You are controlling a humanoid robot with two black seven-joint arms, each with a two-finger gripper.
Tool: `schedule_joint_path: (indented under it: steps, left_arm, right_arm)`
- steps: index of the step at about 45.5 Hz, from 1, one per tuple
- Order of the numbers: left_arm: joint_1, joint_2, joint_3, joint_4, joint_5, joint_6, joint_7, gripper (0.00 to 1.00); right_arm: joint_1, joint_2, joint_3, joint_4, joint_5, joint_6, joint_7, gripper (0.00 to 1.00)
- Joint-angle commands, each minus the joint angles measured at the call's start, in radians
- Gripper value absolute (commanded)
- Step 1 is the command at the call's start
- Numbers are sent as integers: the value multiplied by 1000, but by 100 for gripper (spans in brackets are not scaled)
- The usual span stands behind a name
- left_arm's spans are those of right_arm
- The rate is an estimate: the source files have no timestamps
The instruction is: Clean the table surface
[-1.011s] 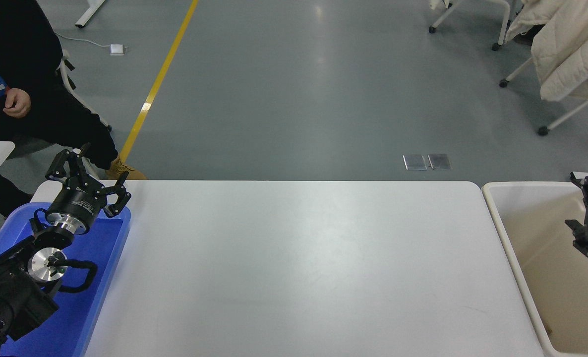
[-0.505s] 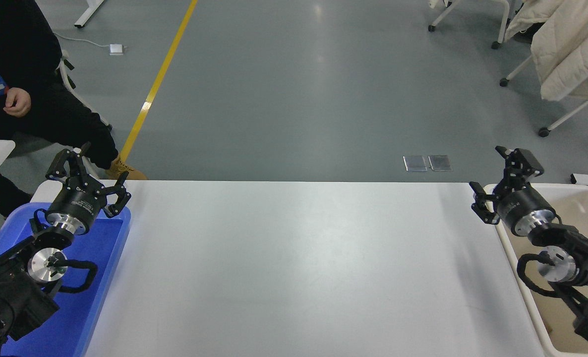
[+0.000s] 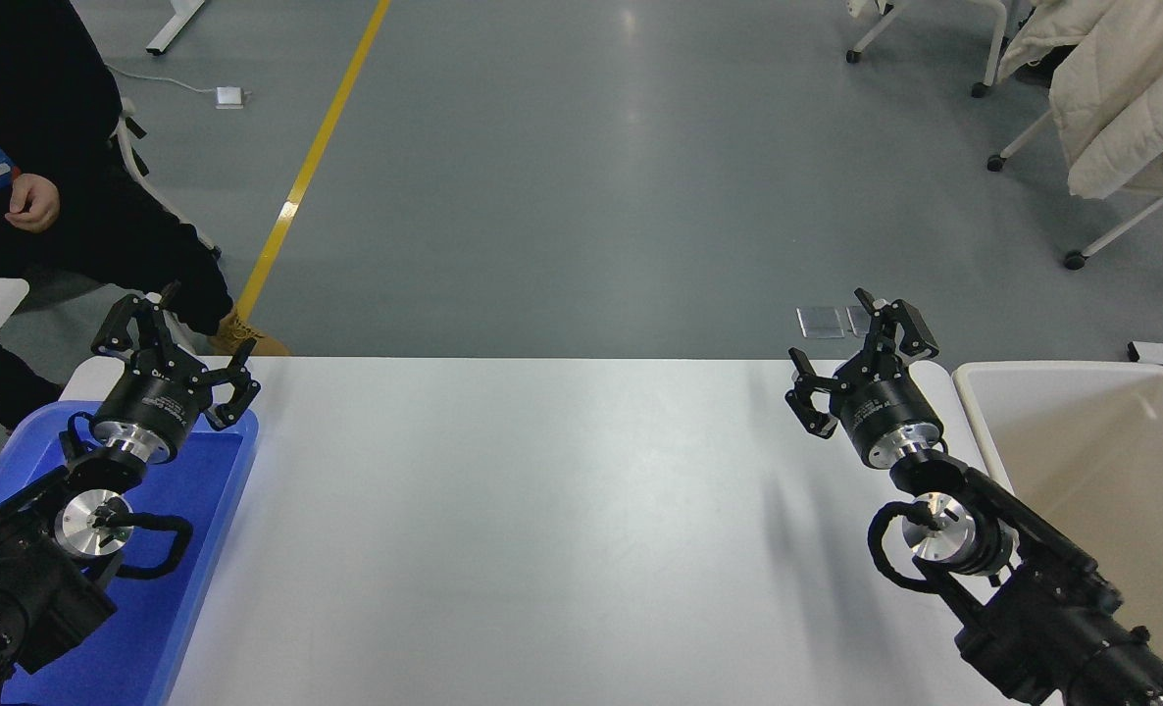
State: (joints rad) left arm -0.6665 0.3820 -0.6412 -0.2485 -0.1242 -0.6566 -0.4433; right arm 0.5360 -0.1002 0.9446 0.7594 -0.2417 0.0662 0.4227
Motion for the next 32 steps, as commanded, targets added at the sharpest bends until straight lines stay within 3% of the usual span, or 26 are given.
schedule_joint_path:
  steps: [1,14,32]
  left_arm:
    - [-1,0,0,0,0,0,0,100]
    - [1,0,0,0,0,0,0,100]
    - [-1,0,0,0,0,0,0,100]
  right_arm:
    - [41,53,-12,-104,-13,0,67,100]
    - [59,43,-69,-134,-198,-8,131,100]
    - [56,51,-69,-135,-202,-23,140,100]
